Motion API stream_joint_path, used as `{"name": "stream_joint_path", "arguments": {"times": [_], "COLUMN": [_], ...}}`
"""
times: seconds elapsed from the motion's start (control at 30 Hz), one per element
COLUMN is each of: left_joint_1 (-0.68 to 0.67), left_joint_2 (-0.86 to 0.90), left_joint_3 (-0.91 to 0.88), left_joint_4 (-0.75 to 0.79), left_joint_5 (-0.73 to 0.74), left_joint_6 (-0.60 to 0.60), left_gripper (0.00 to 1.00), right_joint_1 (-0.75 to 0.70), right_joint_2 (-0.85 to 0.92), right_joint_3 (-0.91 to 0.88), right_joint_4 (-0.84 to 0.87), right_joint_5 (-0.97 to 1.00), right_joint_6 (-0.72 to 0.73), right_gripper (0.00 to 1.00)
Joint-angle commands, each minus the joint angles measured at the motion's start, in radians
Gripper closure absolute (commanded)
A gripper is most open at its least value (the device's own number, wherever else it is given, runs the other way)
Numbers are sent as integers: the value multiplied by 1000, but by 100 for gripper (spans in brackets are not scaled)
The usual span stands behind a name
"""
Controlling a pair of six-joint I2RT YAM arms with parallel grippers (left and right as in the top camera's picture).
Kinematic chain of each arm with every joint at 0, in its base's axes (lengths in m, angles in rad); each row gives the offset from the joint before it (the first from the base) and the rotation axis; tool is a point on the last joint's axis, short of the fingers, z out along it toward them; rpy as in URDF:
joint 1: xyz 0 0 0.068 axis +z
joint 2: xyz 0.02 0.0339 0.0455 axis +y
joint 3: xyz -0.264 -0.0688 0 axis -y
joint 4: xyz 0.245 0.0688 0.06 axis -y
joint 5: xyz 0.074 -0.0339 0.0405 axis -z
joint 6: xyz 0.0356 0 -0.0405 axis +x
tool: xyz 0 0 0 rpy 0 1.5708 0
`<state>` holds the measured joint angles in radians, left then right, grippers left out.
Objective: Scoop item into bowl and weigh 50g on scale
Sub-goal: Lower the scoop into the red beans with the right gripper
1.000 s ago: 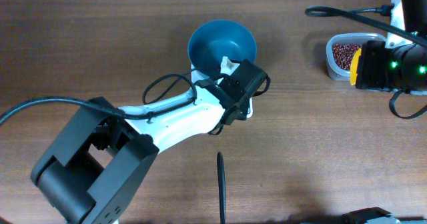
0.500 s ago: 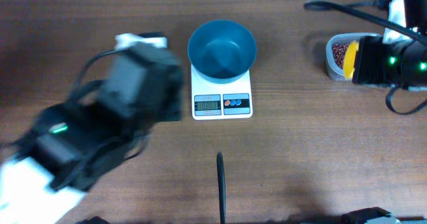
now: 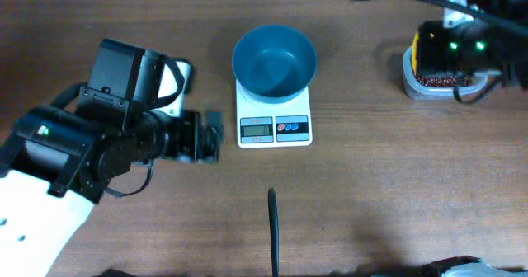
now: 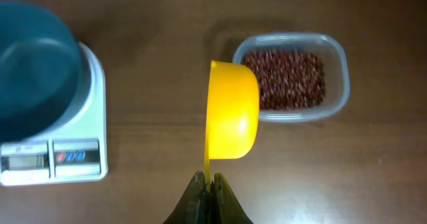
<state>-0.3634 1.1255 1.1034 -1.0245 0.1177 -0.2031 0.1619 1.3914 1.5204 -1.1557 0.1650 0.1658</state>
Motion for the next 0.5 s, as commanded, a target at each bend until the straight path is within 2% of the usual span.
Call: {"name": "stream_joint_path", "arguments": {"times": [0.0,0.07,0.13,0.2,0.23,0.27,0.33,0.4,0.47], "left_joint_1": [1,5,39,59,60,60,63,98,127], "left_joint_2": [9,13,18,13,14,14,13,13,13], "left_joint_3": [70,154,227,235,235,235,256,288,317], "left_joint_4": [-72,-168,-273,-297,-308,-285,-297,-307,-352], "left_joint_5": [128,124,95,-95,-88,-52,120,185,305], "left_joint_6": [396,446,444,442,393,404,665,763,914], "left_gripper": [1,1,1,1,1,1,1,1,1], "right_joint_1": [-7,-10,-32,-69,-89,-113,-150,-164,-164], "right_joint_2": [33,35,35,35,35,35,35,35,30], "right_joint_3": [14,14,14,14,14,14,14,14,14], "right_joint_4": [67,121,166,179,177,177,177,163,160], "right_joint_5": [23,23,18,-32,-52,-69,-107,-143,-144], "right_joint_6": [-9,-10,-9,-13,-13,-13,-13,-34,-50], "right_gripper": [96,96,96,96,96,96,96,96,96]}}
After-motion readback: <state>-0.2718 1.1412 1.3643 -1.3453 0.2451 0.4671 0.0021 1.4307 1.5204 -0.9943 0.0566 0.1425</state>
